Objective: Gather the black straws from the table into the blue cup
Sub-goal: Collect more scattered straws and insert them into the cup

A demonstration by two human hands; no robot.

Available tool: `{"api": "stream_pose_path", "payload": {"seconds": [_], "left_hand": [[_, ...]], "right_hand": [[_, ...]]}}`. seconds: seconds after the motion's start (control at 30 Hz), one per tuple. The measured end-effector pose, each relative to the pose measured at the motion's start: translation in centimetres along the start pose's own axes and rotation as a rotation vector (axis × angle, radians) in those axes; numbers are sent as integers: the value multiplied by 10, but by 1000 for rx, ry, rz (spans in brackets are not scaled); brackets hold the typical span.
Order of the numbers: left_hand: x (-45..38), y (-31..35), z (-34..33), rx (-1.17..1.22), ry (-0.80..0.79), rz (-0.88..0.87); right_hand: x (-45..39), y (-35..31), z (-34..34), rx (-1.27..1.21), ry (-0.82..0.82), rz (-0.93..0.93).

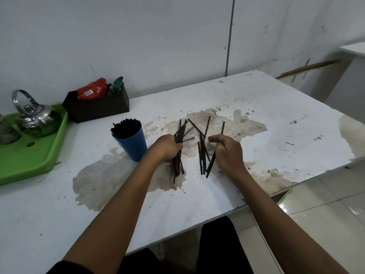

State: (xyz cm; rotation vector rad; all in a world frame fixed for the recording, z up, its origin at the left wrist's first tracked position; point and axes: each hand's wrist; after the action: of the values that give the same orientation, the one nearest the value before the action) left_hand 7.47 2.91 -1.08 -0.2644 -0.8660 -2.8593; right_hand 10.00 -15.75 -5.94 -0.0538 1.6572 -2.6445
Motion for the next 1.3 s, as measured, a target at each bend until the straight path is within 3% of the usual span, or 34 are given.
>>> {"api": "stream_pose_path", "payload": {"seconds": [0.27, 0.37, 0.5, 0.6, 0.8, 0.9, 1.03, 1.3], "left_hand": [[18, -9, 6, -4, -72, -10], [19, -15, 2, 133, -27, 6], [23, -19, -6, 520, 92, 22], [26, -22, -13, 653, 128, -51], [33, -11, -22, 770, 258, -195], [35, -6, -23, 793, 297, -241], [38, 2, -24, 867, 331, -278], [47, 16, -32, 902, 421, -279]], "right_hand": [[3, -3, 0, -2, 18, 18], [6, -7, -1, 56, 20, 102], [9, -19, -8, 87, -21, 152], [11, -32, -16, -24, -94, 148], [8, -62, -29, -426, -381, -93], [5, -82, -26, -669, -447, -257], [0, -100, -21, -769, -519, -280], [3, -134, -9, -522, -537, -110]]}}
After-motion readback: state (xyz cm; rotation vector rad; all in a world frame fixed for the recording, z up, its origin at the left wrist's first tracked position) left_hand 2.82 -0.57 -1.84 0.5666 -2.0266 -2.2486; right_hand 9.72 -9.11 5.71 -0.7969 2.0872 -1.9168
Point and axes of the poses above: each hand's wrist, its own x-axis away from the middle knuckle, its own z-axis out of the back of the hand, y = z × x, and after that the axes turned 13 degrees about -z, right-handed
